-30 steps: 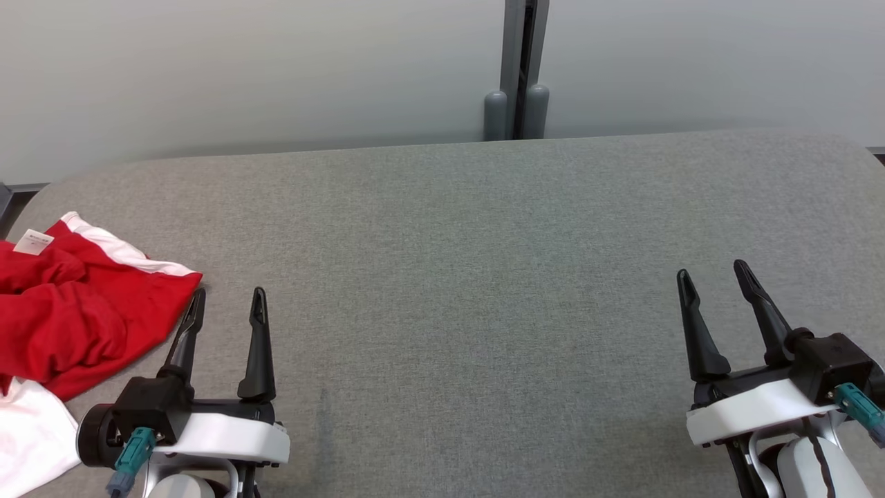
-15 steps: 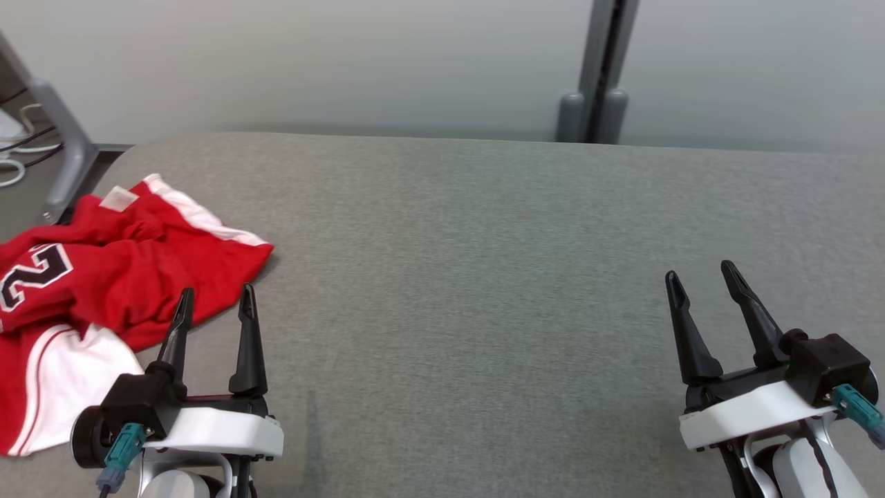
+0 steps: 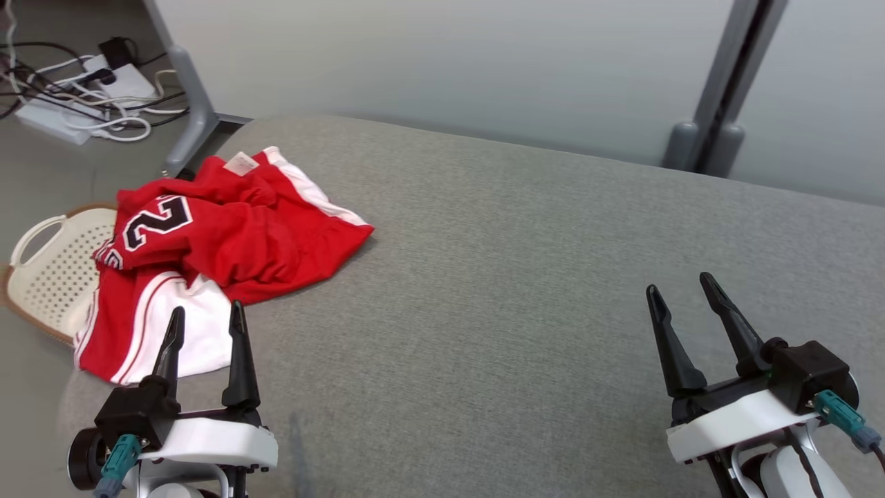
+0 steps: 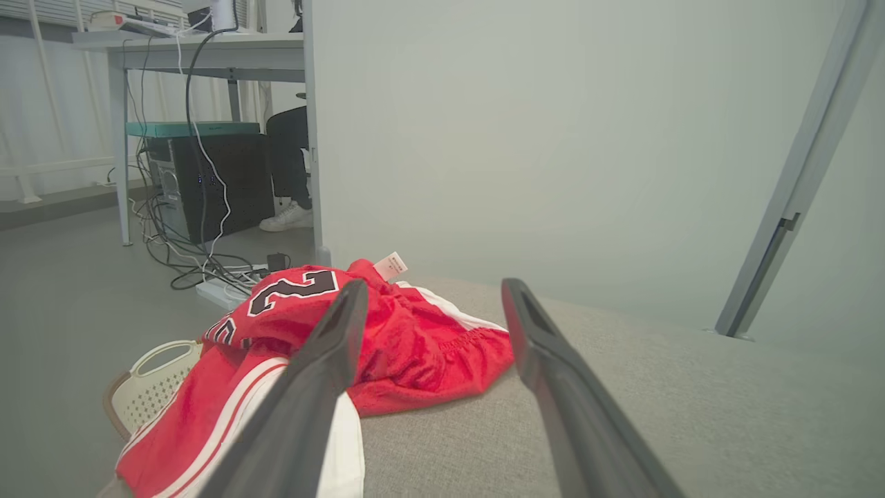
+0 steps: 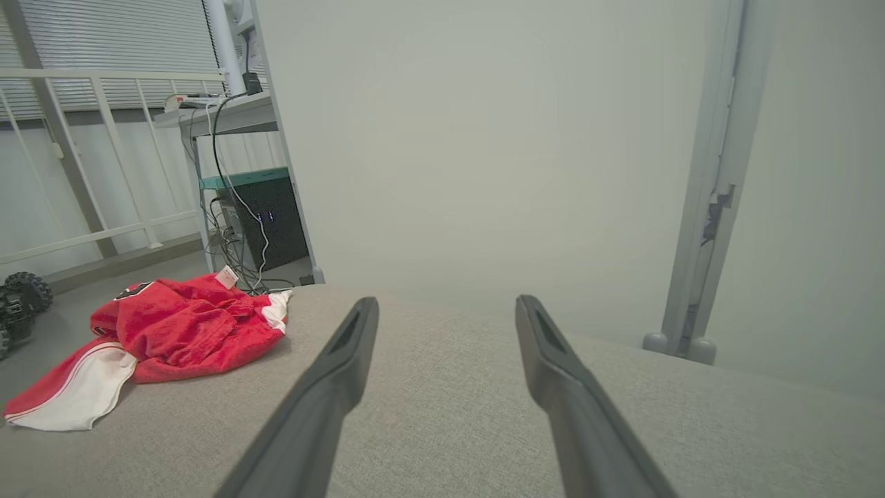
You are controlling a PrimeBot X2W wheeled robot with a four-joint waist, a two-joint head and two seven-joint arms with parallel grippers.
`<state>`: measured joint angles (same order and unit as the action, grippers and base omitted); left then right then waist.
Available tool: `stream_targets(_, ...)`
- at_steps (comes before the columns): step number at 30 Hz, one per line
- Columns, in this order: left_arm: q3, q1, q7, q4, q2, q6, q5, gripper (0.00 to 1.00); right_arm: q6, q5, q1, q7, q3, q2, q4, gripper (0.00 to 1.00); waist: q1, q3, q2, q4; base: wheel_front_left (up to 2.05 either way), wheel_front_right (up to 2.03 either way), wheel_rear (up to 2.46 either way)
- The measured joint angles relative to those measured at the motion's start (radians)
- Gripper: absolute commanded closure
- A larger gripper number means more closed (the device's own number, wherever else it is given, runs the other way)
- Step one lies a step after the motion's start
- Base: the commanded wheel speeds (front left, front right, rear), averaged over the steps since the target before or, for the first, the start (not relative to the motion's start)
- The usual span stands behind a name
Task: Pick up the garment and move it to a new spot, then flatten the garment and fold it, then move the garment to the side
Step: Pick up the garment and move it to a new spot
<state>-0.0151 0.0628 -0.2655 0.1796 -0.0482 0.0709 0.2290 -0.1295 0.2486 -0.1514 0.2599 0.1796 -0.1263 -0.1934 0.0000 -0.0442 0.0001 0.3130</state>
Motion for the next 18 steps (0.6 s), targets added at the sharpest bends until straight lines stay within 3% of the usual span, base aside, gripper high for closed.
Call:
stream_targets(8,0.008,-0.014,0.0,0.004,0.0,0.005,0.007,0.0,0.0,0.014,0.009,0.0,0.027,-0.007,-0.007,0.0,0.0,0.016,0.0,0.058,0.0,0.0,0.0)
stream_targets(18,0.021,-0.016,0.0,0.01,0.0,0.001,0.009,0.0,0.0,0.025,0.014,0.0,0.045,-0.009,-0.009,0.0,0.0,0.03,0.0,0.079,0.0,0.0,0.0)
